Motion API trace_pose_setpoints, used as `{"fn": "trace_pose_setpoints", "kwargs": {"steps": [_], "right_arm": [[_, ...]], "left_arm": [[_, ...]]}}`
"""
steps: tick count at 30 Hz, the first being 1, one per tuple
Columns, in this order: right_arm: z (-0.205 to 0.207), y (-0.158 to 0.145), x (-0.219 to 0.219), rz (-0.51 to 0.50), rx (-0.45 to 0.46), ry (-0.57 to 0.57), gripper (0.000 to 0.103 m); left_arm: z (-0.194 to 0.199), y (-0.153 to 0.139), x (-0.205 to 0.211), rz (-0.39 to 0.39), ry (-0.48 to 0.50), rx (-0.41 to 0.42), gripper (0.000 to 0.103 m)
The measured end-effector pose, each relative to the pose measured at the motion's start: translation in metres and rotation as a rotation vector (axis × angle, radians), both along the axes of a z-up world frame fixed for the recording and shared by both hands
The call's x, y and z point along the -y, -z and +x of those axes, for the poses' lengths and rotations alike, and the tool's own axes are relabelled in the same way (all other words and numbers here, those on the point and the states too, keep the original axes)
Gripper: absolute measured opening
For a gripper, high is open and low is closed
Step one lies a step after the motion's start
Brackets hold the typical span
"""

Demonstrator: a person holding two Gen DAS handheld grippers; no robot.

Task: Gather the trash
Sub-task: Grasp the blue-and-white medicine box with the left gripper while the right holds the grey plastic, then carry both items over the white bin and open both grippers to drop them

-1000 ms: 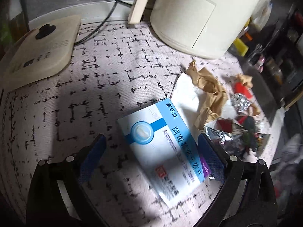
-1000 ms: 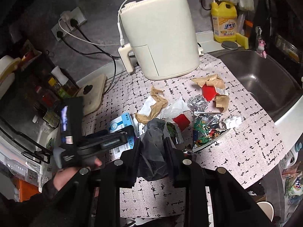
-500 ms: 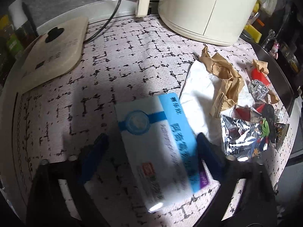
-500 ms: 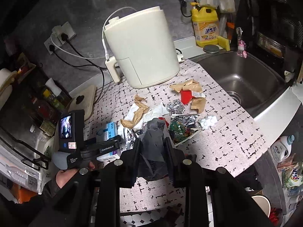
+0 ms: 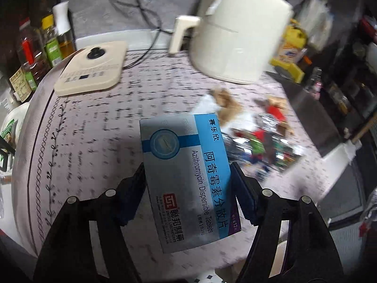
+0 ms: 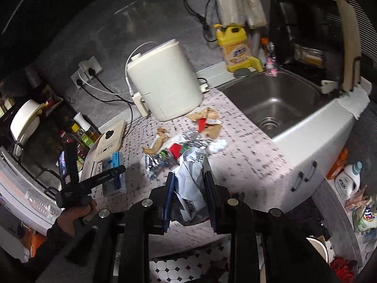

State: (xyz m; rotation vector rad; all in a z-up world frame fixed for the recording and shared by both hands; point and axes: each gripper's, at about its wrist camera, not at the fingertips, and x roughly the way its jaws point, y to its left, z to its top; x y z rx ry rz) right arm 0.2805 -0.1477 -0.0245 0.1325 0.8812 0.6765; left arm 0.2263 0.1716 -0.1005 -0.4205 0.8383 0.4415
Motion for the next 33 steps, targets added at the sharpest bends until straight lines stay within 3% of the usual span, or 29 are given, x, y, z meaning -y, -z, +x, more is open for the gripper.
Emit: {"fn": "trace_pose_setpoints", "kwargs": {"steps": [7,17,19,20,21,22,33], "right_arm": [[-0.017,0.018,0.102,0.009,-0.046,0.112,0.026],[-0.045,0.05,0.218,0.006,-0.095,0.228,0.029],[-0.049,0.059,0.229,0.004,-0.105,0.234,0.034],[-0.051,0.067,0.236,-0.004,-0.125,0.239,0.045],[-0.052,0.075,0.243,-0.007,-0.154,0.246,0.066],[-0.052,0.08,0.248,-0.003,-0.172,0.257,0.071],[-0.085,0.086,0.35,-0.049,-0.165,0.488,0.076]], "left_arm": [[-0.007,-0.019,0.103,0.008,0.16,0.049,0.07],[-0.012,-0.003,0.218,-0.009,0.321,0.019,0.07],[-0.012,0.005,0.239,-0.018,0.358,0.007,0.07],[-0.013,0.009,0.249,-0.024,0.375,0.0,0.07],[-0.013,0.013,0.26,-0.033,0.395,-0.007,0.07],[-0.012,0.016,0.269,-0.04,0.414,-0.012,0.07],[0.0,0.066,0.356,-0.078,0.596,-0.129,0.07]]}}
